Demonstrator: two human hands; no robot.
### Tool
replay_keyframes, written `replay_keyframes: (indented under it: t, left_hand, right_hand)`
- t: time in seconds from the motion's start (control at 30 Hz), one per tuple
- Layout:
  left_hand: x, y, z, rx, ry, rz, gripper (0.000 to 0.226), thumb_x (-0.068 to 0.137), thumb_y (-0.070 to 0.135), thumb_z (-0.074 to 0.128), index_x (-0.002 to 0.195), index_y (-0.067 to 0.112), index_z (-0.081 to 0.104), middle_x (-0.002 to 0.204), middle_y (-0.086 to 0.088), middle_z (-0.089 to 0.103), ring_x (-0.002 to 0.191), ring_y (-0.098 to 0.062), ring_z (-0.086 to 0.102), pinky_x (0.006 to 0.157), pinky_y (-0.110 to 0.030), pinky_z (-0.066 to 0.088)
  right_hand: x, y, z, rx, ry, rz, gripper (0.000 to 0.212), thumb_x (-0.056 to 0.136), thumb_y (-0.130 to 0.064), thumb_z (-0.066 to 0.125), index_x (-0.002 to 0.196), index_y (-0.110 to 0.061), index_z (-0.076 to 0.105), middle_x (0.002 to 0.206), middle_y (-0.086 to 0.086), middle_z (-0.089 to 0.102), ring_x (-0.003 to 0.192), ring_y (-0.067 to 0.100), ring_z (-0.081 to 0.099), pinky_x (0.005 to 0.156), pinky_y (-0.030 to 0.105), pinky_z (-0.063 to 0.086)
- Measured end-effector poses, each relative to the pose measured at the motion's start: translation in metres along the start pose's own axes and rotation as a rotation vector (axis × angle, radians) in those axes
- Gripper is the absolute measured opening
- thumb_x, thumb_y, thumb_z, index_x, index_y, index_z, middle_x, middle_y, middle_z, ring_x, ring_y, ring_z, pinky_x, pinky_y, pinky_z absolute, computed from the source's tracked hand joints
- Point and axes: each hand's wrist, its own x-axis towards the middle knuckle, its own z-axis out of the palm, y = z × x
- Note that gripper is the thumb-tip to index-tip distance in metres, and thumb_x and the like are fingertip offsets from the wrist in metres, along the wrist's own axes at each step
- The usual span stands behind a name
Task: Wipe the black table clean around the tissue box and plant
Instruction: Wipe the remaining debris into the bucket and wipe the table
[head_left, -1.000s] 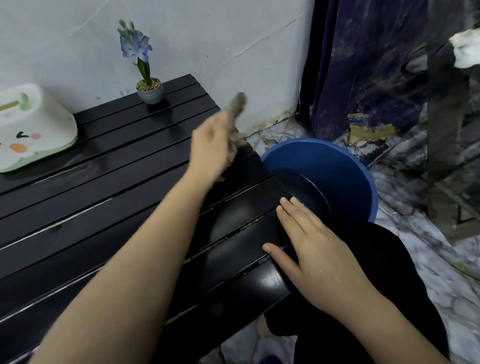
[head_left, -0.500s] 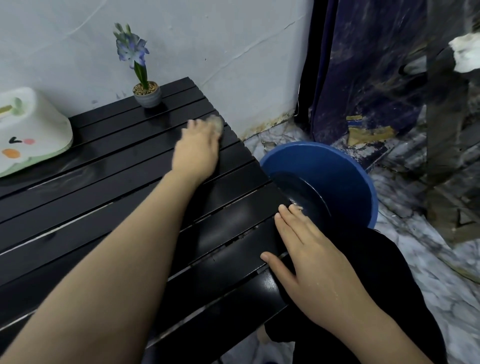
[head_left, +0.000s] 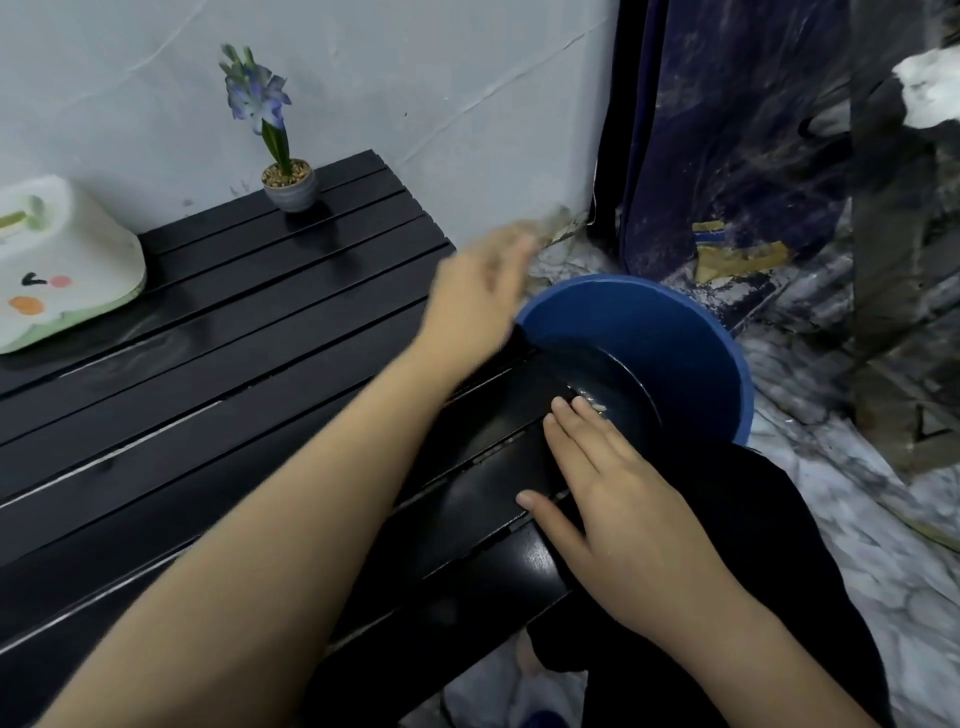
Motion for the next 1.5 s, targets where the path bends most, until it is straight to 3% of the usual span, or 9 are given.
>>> replay_keyframes:
  t: [0.1, 0.23, 0.57, 0.63, 0.77, 0.87, 0.93, 1.23, 1.5]
  left_hand:
    - [0.017, -0.045, -0.053, 0.446, 0.091, -0.108, 0.037, 0.105, 0.032, 0.04, 0.134, 0.019, 0.058, 0.141, -0.016, 0.057, 0.134, -0.037, 0.048, 0.114, -0.049, 0.036]
    - [0.003, -0.075, -0.067, 0.799, -0.058, -0.148, 0.044, 0.106, 0.027, 0.037, 0.145, 0.008, 0.045, 0.153, -0.017, 0.04, 0.145, -0.042, 0.025, 0.117, -0.058, 0.018]
    - [-0.052, -0.007, -0.006, 0.213, -0.404, 0.023, 0.032, 0.105, 0.019, 0.047, 0.133, 0.02, 0.062, 0.138, -0.001, 0.062, 0.124, -0.019, 0.059, 0.122, -0.044, 0.015]
    - [-0.06, 0.006, -0.018, -0.107, -0.338, -0.065, 0.03, 0.105, 0.02, 0.048, 0.128, 0.018, 0.067, 0.119, -0.002, 0.073, 0.082, -0.011, 0.069, 0.09, -0.038, 0.051]
    - [-0.059, -0.009, -0.08, -0.225, 0.093, -0.168, 0.027, 0.103, 0.025, 0.052, 0.123, 0.019, 0.069, 0.099, 0.015, 0.077, 0.062, -0.012, 0.063, 0.057, -0.021, 0.047]
    - [-0.072, -0.046, -0.118, 0.278, 0.112, -0.235, 0.035, 0.102, 0.03, 0.053, 0.135, 0.021, 0.061, 0.137, -0.001, 0.063, 0.112, -0.02, 0.066, 0.095, -0.035, 0.052]
    - [-0.089, -0.063, -0.118, 0.572, 0.026, -0.272, 0.045, 0.102, 0.029, 0.053, 0.145, 0.017, 0.05, 0.156, -0.009, 0.041, 0.148, -0.029, 0.03, 0.122, -0.043, 0.024]
    - [-0.186, -0.007, -0.075, 0.417, -0.261, 0.082, 0.039, 0.099, 0.02, 0.059, 0.138, 0.015, 0.059, 0.149, -0.003, 0.051, 0.145, -0.018, 0.038, 0.124, -0.037, 0.022]
    - [-0.27, 0.041, -0.064, 0.095, -0.461, 0.082, 0.034, 0.101, 0.023, 0.057, 0.134, 0.019, 0.063, 0.145, 0.005, 0.056, 0.142, -0.003, 0.041, 0.122, -0.034, 0.027]
  right_hand:
    - [0.0, 0.0, 0.001, 0.001, 0.007, -0.001, 0.071, 0.098, -0.056, 0.038, 0.155, -0.013, 0.029, 0.163, 0.0, 0.024, 0.152, 0.011, 0.01, 0.122, 0.026, 0.009]
    - [-0.001, -0.001, 0.001, -0.007, 0.019, 0.002, 0.07, 0.098, -0.055, 0.04, 0.153, -0.012, 0.033, 0.161, 0.001, 0.028, 0.151, 0.013, 0.014, 0.122, 0.027, 0.013]
    - [0.0, -0.001, 0.0, -0.013, 0.012, 0.006, 0.072, 0.097, -0.059, 0.036, 0.155, -0.016, 0.028, 0.163, -0.002, 0.023, 0.151, 0.01, 0.009, 0.121, 0.024, 0.006]
    - [-0.001, 0.0, 0.0, -0.005, 0.012, 0.004, 0.073, 0.097, -0.059, 0.035, 0.155, -0.016, 0.027, 0.163, -0.002, 0.022, 0.151, 0.01, 0.008, 0.122, 0.026, 0.009]
    - [-0.002, 0.001, 0.002, 0.013, 0.013, 0.002, 0.074, 0.097, -0.059, 0.034, 0.155, -0.015, 0.026, 0.164, -0.002, 0.021, 0.151, 0.01, 0.008, 0.123, 0.028, 0.011]
    - [-0.003, 0.002, 0.002, -0.001, 0.017, -0.008, 0.072, 0.098, -0.057, 0.036, 0.155, -0.013, 0.028, 0.163, 0.0, 0.023, 0.152, 0.011, 0.01, 0.122, 0.028, 0.012]
    - [-0.004, 0.001, 0.002, -0.005, 0.045, -0.006, 0.066, 0.1, -0.051, 0.036, 0.153, -0.012, 0.034, 0.161, 0.0, 0.029, 0.151, 0.012, 0.015, 0.12, 0.025, 0.014]
    - [-0.008, 0.013, 0.005, -0.01, 0.061, -0.031, 0.052, 0.099, -0.001, 0.045, 0.15, -0.012, 0.04, 0.158, 0.0, 0.035, 0.148, 0.011, 0.022, 0.113, 0.019, 0.014]
    - [-0.008, 0.006, 0.003, -0.035, 0.051, -0.017, 0.045, 0.103, -0.019, 0.043, 0.148, -0.011, 0.042, 0.157, 0.002, 0.037, 0.148, 0.014, 0.023, 0.112, 0.023, 0.018]
